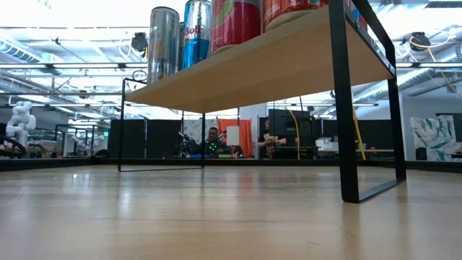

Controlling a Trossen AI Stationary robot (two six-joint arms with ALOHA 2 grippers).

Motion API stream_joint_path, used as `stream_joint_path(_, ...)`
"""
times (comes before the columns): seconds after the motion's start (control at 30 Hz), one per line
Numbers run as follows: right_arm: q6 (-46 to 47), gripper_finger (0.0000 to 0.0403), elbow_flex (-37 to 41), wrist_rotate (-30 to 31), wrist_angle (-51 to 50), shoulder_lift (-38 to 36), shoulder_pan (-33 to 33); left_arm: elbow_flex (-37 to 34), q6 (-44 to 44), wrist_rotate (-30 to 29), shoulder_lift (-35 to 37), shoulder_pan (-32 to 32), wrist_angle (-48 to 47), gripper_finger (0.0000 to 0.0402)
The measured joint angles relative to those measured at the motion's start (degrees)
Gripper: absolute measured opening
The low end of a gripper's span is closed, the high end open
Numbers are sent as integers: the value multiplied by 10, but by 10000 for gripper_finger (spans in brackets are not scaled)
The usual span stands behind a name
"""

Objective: Place canned beverage on shelf
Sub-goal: Return to Home Position

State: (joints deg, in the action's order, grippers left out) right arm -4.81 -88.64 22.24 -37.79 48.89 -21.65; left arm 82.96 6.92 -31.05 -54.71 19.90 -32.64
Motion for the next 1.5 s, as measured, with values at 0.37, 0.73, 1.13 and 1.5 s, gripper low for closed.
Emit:
stream_joint_path(0.37, 36, 0, 0, -2, -52, 0, 0, -67, 16, -1, 43, 0, -11, 26)
stream_joint_path(0.73, 62, 0, 0, -60, -73, -15, -1, -121, 18, 10, 63, 0, -10, 26)
stream_joint_path(1.13, 41, 0, 99, -60, 2, -55, -1, -123, 8, 11, 52, 0, -8, 26)
stream_joint_path(1.5, 55, 0, 321, -60, 154, -188, -1, -235, 16, 24, 62, 0, 99, 26)
